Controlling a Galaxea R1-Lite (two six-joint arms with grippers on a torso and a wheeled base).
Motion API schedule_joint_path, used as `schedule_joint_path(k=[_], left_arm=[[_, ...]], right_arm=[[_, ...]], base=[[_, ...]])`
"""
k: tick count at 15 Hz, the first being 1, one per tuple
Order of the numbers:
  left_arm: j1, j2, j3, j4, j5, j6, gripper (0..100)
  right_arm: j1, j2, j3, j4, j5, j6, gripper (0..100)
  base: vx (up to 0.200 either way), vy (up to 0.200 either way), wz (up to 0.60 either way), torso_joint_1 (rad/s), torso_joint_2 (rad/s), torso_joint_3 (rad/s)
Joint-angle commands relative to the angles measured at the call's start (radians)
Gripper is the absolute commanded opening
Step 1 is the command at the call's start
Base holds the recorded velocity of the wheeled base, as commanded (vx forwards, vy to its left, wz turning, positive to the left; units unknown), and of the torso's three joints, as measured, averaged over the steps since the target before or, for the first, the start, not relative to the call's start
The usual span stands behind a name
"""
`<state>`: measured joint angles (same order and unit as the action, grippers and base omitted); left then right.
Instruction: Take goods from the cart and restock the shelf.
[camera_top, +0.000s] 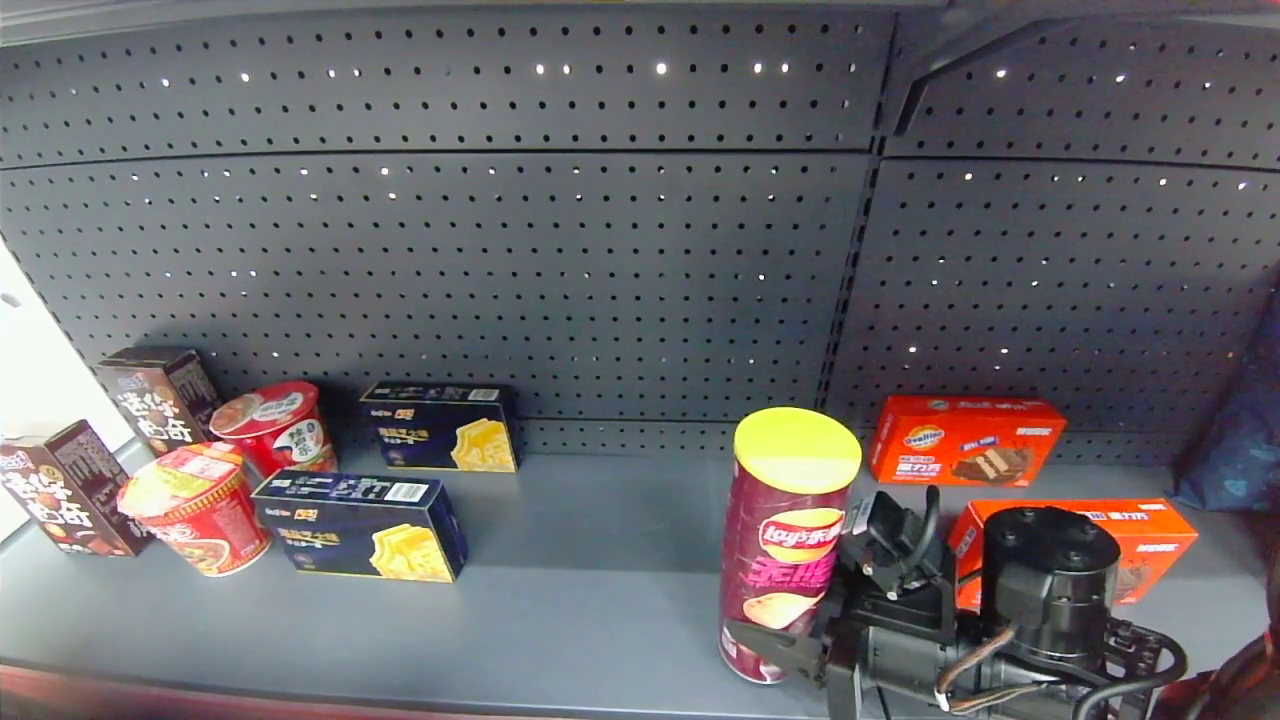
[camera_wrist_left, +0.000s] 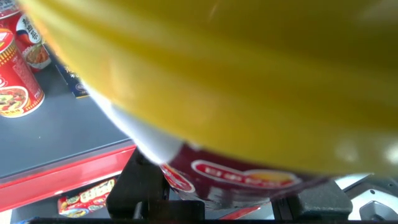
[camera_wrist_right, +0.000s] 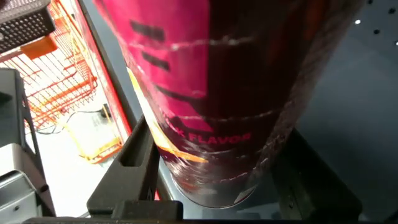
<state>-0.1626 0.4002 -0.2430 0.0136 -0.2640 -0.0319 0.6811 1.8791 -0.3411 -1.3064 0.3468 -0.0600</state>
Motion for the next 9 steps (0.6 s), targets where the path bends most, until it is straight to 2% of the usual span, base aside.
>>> schedule_joint_path(k=[1,9], left_arm=[[0.001,-0.001,0.001,0.000,0.000,0.000,0],[0.001,-0.034,0.014,0.002,0.003,0.000,0]], right_arm=[[0.003,0.060,-0.015,-0.011,0.000,0.000,0],[-0.005,0.132,-0.073,-0.025,-0.002,0.009,0]], base=[[0.000,0.000,0.00,0.000,0.00,0.000],[0.000,0.000,0.00,0.000,0.00,0.000]])
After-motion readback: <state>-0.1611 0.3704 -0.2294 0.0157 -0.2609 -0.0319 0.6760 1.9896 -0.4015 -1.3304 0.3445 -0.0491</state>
